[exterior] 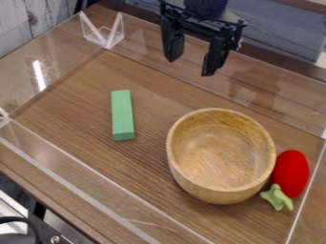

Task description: Move the red object to the left side of the table

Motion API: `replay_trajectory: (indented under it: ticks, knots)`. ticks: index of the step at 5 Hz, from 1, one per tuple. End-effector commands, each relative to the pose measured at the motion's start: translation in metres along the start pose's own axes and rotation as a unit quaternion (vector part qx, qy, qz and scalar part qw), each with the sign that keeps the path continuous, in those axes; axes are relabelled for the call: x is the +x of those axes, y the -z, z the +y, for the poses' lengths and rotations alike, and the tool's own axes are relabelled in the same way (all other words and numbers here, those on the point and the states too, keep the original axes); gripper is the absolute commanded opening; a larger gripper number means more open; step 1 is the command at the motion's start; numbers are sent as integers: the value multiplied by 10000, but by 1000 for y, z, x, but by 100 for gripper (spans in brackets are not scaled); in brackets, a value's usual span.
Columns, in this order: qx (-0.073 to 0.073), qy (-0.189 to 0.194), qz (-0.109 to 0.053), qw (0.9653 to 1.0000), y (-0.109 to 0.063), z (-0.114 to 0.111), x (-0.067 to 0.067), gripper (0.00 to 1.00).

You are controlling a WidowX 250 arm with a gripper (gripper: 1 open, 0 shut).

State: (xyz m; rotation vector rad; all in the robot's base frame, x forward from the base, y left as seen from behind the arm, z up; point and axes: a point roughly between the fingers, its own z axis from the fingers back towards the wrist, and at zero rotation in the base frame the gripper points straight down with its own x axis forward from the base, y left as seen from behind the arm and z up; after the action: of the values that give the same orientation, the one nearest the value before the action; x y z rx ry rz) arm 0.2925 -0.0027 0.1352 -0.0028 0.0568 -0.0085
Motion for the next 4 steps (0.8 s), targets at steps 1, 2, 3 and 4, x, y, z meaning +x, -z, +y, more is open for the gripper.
replay_trajectory:
  ticks: [1,2,3,4]
  knots:
    - [-42,3,169,9998,17,3,-4,100]
    - [-167,-2,139,9998,33,-42,-5,100]
    - [-270,91,63,9996,43,-91,-4,100]
    - [-404,109,-42,9991,52,-137,-3,100]
